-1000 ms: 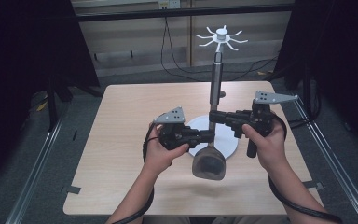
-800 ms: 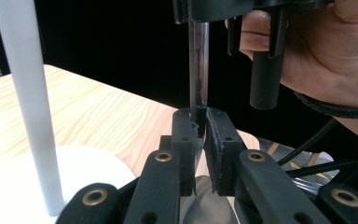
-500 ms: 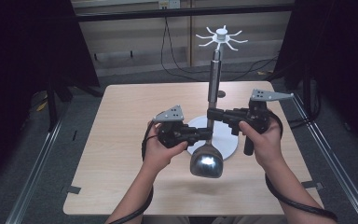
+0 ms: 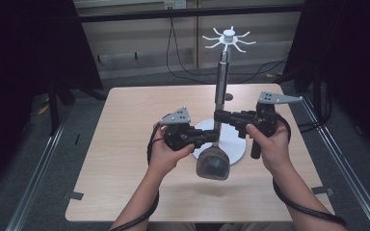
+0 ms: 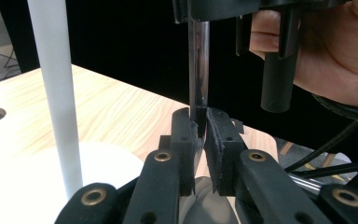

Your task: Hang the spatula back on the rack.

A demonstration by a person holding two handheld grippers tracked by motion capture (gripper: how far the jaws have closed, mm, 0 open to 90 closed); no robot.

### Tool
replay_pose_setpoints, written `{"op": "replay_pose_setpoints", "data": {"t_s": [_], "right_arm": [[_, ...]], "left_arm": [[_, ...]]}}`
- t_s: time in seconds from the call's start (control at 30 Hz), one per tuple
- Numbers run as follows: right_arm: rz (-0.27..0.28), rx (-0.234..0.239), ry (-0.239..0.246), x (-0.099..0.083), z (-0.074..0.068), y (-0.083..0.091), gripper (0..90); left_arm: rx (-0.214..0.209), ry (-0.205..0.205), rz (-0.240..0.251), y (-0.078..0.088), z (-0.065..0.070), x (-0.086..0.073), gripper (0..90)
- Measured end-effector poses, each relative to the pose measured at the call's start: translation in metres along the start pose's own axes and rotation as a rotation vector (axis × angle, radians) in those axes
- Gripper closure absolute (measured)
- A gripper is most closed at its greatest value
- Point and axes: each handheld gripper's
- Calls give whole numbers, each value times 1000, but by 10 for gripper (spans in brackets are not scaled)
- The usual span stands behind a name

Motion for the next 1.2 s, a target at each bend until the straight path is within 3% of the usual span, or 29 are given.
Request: {"op": "replay_pose_setpoints", "data": {"t_s": [0.37, 0.57, 1.2], "right_arm": [[13, -22, 7, -1, 3, -3, 849], [16, -38, 10, 0, 6, -3, 836], [8, -81, 28, 0, 8, -6, 651]], "left_arm": [[24, -12, 1, -3, -5, -1, 800], [51, -49, -9, -5, -7, 1, 752], [76, -27, -5, -9, -13, -1, 603]]}}
Point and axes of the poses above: each handheld gripper's, and its own axes: y roughly backward along the jaws, x roughly out of its top, z roughly to its right, and after that the axes turned 9 degrees about -y, right-handed
